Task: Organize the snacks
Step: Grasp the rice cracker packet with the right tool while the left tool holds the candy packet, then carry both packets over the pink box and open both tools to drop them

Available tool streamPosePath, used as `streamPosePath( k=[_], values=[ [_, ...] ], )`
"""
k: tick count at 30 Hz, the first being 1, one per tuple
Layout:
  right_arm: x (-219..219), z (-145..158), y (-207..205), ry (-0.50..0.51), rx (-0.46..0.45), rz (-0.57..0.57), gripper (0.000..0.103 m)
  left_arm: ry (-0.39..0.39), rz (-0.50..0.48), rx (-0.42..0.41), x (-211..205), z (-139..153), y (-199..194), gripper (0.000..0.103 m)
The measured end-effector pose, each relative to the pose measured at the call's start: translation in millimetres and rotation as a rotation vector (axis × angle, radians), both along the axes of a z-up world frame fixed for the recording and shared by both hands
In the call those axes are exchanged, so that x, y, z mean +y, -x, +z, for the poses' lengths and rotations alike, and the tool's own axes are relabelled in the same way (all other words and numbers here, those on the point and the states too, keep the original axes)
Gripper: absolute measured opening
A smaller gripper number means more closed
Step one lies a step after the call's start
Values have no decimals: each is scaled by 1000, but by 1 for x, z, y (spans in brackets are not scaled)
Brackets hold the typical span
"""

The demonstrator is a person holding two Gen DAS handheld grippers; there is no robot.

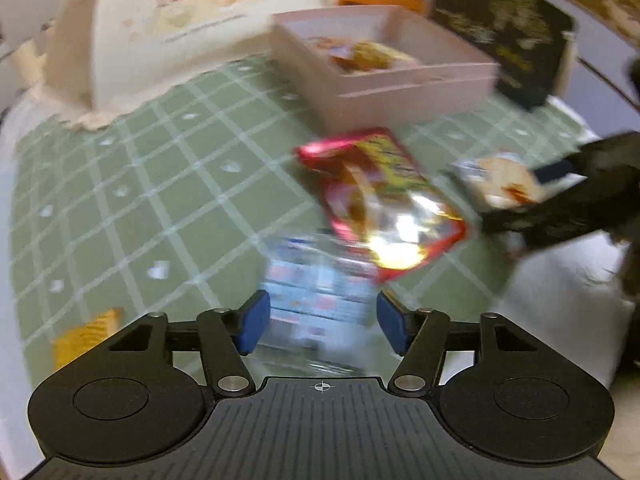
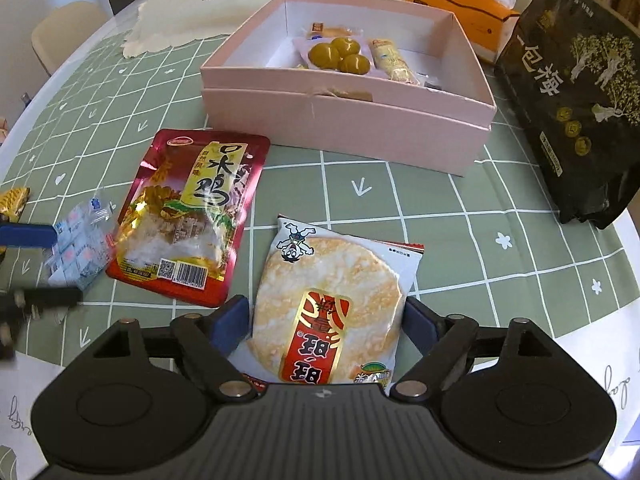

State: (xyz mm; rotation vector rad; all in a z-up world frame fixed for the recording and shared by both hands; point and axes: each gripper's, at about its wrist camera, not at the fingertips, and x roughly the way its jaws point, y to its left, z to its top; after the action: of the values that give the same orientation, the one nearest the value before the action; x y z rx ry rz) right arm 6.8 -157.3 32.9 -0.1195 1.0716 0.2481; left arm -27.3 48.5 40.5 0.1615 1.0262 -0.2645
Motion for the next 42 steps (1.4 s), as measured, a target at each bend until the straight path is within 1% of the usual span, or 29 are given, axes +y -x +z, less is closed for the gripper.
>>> streamPosePath(
  k=[1, 3, 5, 8, 10, 14, 16, 18, 20, 21, 22, 24, 25, 27, 28, 29, 30, 32, 34, 35, 39, 41, 42],
  values=[
    [-1, -1, 0, -1, -5, -1, 88, -9, 7, 11, 3, -1, -3, 66],
    [-3, -2, 2, -3, -15, -11, 92, 32, 9, 47, 9, -2, -10, 65],
    [-5, -4, 3, -6, -23, -25, 98, 65, 4, 78, 12, -4, -15, 68],
    [-5, -7, 6, -9, -33, -37, 102, 100, -5, 122, 11, -9, -21, 72],
    [-5, -8, 8, -10, -40, -40, 103, 78, -34, 124, 4, -12, -20, 78],
    [-5, -9, 10, -13, -51, -44, 103, -28, -110, 101, -15, -17, -12, 82],
    [-5, -9, 10, -14, -55, -54, 103, -29, -113, 93, -15, -18, -10, 83],
    [-4, -9, 11, -14, -62, -67, 103, -12, -103, 91, -12, -18, -9, 82],
    [-3, -9, 9, -11, -52, -72, 103, 3, -65, 82, -7, -16, -8, 74],
    [-2, -8, 7, -7, -42, -67, 103, 5, -44, 80, -4, -14, -8, 67],
    [-2, -7, 5, -9, -33, -63, 103, 25, -33, 90, -2, -12, -6, 66],
    [-3, -6, 2, -14, -27, -73, 100, 77, -27, 117, 1, -9, 0, 65],
    [-4, -5, 2, -11, -27, -75, 96, 84, -32, 122, 0, -9, 5, 65],
    [-3, -2, 3, -5, -31, -51, 86, 60, -54, 127, -6, -8, 16, 65],
    [-2, 2, 6, -5, -32, -31, 77, 48, -66, 125, -9, -7, 22, 65],
    [-1, 6, 9, 1, -37, -18, 76, 53, -71, 120, -11, -3, 28, 65],
    [-2, 14, 14, 3, -55, -10, 76, 76, -69, 117, -11, 2, 32, 65],
    [-9, 40, 23, -31, -101, -10, 76, 153, -68, 99, -8, 23, 33, 65],
    [-21, 76, 23, -90, -153, -10, 76, 214, -78, 36, -4, 57, 26, 65],
    [-26, 98, 20, -103, -198, -5, 76, 236, -95, -23, -3, 81, 17, 65],
    [-43, 209, -3, -85, -466, 13, 77, 285, -152, -291, -6, 166, -19, 65],
    [-51, 249, -21, -102, -540, 20, 77, 341, -155, -394, -11, 196, -46, 65],
    [-54, 264, -31, -115, -557, 19, 77, 367, -151, -418, -14, 203, -58, 65]
  ],
)
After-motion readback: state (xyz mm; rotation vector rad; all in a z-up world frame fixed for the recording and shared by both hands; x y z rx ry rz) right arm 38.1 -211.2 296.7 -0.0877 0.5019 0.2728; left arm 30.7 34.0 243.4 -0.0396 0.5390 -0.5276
